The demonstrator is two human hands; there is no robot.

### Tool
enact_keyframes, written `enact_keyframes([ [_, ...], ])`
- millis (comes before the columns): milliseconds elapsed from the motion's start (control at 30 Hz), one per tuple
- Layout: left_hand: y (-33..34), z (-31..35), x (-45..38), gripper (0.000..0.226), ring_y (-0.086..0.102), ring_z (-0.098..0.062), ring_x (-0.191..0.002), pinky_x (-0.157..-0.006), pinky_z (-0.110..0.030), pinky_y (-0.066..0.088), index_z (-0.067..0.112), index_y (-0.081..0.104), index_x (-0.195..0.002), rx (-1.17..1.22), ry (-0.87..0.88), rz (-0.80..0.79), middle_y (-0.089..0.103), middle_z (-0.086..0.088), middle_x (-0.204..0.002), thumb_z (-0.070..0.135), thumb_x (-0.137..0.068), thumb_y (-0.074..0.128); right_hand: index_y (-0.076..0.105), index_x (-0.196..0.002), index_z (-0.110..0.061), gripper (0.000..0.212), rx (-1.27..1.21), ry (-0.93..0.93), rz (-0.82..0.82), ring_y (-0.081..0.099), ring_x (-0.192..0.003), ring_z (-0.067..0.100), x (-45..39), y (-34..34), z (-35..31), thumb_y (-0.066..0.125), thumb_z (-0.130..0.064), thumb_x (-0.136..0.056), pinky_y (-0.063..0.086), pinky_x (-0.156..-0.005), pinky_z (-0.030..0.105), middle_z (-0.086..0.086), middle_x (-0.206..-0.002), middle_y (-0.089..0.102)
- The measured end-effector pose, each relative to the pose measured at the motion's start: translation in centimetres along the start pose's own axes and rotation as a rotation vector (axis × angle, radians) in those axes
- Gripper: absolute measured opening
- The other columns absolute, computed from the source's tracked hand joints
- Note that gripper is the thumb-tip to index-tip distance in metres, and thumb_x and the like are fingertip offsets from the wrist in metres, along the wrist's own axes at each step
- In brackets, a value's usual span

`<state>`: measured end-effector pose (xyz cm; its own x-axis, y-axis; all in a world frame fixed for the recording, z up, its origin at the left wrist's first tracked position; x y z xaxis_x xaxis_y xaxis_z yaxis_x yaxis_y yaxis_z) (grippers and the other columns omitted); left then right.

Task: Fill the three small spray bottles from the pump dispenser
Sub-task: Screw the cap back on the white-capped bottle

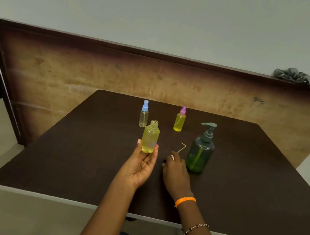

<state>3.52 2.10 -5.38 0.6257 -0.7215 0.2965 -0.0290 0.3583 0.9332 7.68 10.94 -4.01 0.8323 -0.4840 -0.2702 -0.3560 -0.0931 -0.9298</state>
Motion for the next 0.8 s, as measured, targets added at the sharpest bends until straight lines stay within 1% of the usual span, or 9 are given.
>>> enact_keyframes([
  [67,-0.1,0.1,0.0,0.044,0.061,-0.022,-0.098,-0.066,-0.028,0.059,-0.005,0.054,-0.118,0.003,-0.003,-0.001,0.063,-0.017,-0.106,0.029,-0.090,0.055,0.055,-0.112,-0.003,0.023,-0.008,-0.001,0.048,0.049,-0.108,0.030,0.1,-0.2,0.0,0.052,-0.017,-0.094,0.043,-0.085,0.038,0.010,-0.130,0.046],
  [167,-0.2,0.2,0.0,0.045,0.061,-0.023,-0.099,-0.068,-0.030,0.058,-0.005,0.052,-0.121,0.009,-0.003,0.001,0.062,-0.018,-0.111,0.027,-0.090,0.056,0.059,-0.090,-0.005,0.005,-0.177,-0.034,0.160,0.057,-0.090,0.030,0.1,-2.1,0.0,0.057,-0.003,-0.087,0.047,-0.069,0.038,0.010,-0.102,0.054],
  [233,-0.3,0.2,0.0,0.045,0.061,-0.024,-0.100,-0.070,-0.031,0.057,-0.005,0.051,-0.123,0.015,0.002,0.007,0.061,-0.019,-0.115,0.026,-0.090,0.057,0.060,-0.085,-0.009,0.017,-0.316,-0.102,0.243,0.059,-0.081,0.025,0.2,-4.0,-0.3,0.056,0.008,-0.081,0.046,-0.066,0.033,0.007,-0.093,0.056],
  [267,-0.3,0.2,0.0,0.046,0.061,-0.025,-0.101,-0.070,-0.032,0.057,-0.005,0.051,-0.124,0.022,0.004,0.010,0.060,-0.019,-0.117,0.025,-0.089,0.057,0.061,-0.087,-0.010,0.023,-0.373,-0.140,0.291,0.058,-0.081,0.020,0.3,-5.4,-0.6,0.055,0.011,-0.079,0.045,-0.068,0.026,0.005,-0.093,0.056],
  [333,-0.2,0.3,0.0,0.048,0.061,-0.025,-0.102,-0.071,-0.032,0.057,-0.003,0.050,-0.126,0.026,0.011,0.015,0.059,-0.019,-0.123,0.025,-0.089,0.058,0.061,-0.097,-0.010,0.031,-0.444,-0.181,0.383,0.053,-0.086,0.009,0.7,-8.5,-1.2,0.057,0.013,-0.076,0.038,-0.073,0.010,0.002,-0.099,0.057],
  [367,-0.1,0.3,0.1,0.048,0.061,-0.025,-0.102,-0.071,-0.032,0.057,-0.003,0.050,-0.127,0.025,0.016,0.017,0.058,-0.019,-0.124,0.025,-0.088,0.059,0.060,-0.101,-0.009,0.034,-0.470,-0.189,0.426,0.051,-0.090,0.006,0.7,-10.0,-1.3,0.058,0.013,-0.075,0.036,-0.077,0.007,0.002,-0.101,0.057],
  [500,0.3,0.7,0.4,0.049,0.062,-0.027,-0.103,-0.070,-0.034,0.059,-0.001,0.051,-0.127,0.048,0.022,0.020,0.060,-0.020,-0.122,0.023,-0.086,0.062,0.060,-0.105,-0.005,0.038,-0.492,-0.212,0.546,0.057,-0.097,0.014,0.7,-14.9,-1.1,0.059,0.017,-0.074,0.042,-0.083,0.018,0.006,-0.103,0.062],
  [633,0.6,0.8,0.5,0.050,0.061,-0.027,-0.105,-0.068,-0.034,0.059,-0.001,0.051,-0.128,0.078,0.025,0.016,0.060,-0.019,-0.122,0.022,-0.086,0.062,0.061,-0.104,-0.003,0.036,-0.431,-0.305,0.601,0.059,-0.093,0.023,0.8,-18.0,-1.2,0.057,0.018,-0.075,0.047,-0.081,0.030,0.008,-0.102,0.063],
  [800,0.9,0.6,0.6,0.051,0.061,-0.027,-0.105,-0.066,-0.035,0.060,-0.003,0.051,-0.128,0.101,0.011,0.023,0.060,-0.020,-0.122,0.022,-0.085,0.064,0.060,-0.105,-0.004,0.037,-0.398,-0.380,0.604,0.059,-0.094,0.027,0.3,-18.9,-1.0,0.057,0.018,-0.076,0.046,-0.081,0.030,0.010,-0.102,0.064],
])
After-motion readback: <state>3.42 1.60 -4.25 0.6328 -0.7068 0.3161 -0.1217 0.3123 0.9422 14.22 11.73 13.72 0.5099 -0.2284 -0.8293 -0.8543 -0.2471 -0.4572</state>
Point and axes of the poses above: each hand's wrist, its own x-axis away from the middle knuckle, its own y-axis out of the palm, z = x × y, the point moved 9 cm from there along -x, towards the middle knuckle
